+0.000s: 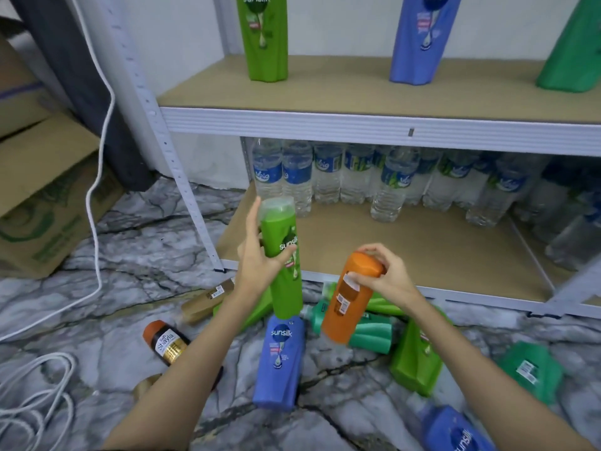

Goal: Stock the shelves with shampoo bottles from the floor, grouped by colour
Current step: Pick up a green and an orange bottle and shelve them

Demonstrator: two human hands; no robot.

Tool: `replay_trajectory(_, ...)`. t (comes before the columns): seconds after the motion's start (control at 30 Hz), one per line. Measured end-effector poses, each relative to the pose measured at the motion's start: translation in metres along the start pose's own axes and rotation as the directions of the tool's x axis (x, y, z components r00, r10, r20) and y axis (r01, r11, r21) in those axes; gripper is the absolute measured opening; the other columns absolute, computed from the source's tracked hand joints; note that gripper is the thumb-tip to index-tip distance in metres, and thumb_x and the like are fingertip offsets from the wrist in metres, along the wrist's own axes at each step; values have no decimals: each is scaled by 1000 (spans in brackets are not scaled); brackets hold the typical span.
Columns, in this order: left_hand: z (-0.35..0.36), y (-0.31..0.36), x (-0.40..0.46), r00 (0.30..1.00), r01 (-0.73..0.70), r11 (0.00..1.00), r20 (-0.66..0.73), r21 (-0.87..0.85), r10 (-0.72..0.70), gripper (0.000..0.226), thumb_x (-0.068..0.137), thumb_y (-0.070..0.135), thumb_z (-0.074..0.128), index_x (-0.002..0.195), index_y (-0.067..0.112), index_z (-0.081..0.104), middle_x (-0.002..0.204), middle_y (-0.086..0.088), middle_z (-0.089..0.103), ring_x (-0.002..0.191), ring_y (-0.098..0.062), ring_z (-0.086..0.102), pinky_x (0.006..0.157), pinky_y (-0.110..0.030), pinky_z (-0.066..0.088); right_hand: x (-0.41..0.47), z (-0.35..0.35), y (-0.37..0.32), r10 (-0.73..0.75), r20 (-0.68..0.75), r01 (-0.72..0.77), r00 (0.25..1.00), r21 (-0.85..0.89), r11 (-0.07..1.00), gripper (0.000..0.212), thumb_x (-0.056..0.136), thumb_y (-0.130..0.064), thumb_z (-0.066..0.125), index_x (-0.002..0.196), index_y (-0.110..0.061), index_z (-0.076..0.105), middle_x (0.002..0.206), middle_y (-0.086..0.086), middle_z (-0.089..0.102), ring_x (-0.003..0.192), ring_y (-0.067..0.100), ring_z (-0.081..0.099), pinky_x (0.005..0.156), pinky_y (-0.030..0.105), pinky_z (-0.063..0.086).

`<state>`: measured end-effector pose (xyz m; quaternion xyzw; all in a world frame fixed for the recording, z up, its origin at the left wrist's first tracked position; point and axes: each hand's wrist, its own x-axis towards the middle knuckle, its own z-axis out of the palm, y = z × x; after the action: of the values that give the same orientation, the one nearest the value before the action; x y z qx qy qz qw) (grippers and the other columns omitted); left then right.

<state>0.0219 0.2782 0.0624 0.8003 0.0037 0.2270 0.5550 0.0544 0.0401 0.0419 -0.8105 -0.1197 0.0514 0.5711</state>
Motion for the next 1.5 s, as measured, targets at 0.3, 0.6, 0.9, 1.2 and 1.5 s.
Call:
replay_trajectory(0.3,0,85,79,988,-147,986,-33,81,150,91,68,24,79,133,44,19,119,1,55,104,-15,61,88,-39,53,48,-30,-100,-319,-86,244,944,-467,850,40,85,-37,63,123,-31,52,113,-1,61,94,17,59,85,32,48)
replay_trajectory(0.6,-48,263,161,980,-198,971,45,133,194,80,64,38,73,128,26,25,124,-7,51,100,-26,61,80,-47,53,59,-111,-283,-336,-46,294,941,-383,876,37,83,-42,61,114,-23,60,110,-4,61,98,12,58,88,23,45)
replay_trajectory(0.9,-91,491,228,960,-279,957,33,81,277,77,65,30,78,124,28,28,111,9,50,97,-21,60,83,-46,52,49,-212,-513,-379,-195,283,904,-392,876,32,84,-47,55,114,-37,51,109,-7,58,94,13,58,84,32,50)
replay_trajectory(1.2,-117,677,276,918,-393,917,85,69,388,77,68,19,79,131,16,33,122,4,49,105,-19,53,92,-36,46,16,-311,-701,-369,-415,211,831,-378,901,29,81,-32,69,106,-25,58,98,-5,63,92,14,58,83,32,49)
replay_trajectory(1.5,-82,763,291,878,-468,883,96,-38,469,71,67,16,79,121,27,34,111,5,55,98,-18,59,86,-39,51,-20,-394,-738,-342,-616,138,710,-353,925,30,82,-33,68,109,-24,60,110,1,63,99,15,58,84,28,49)
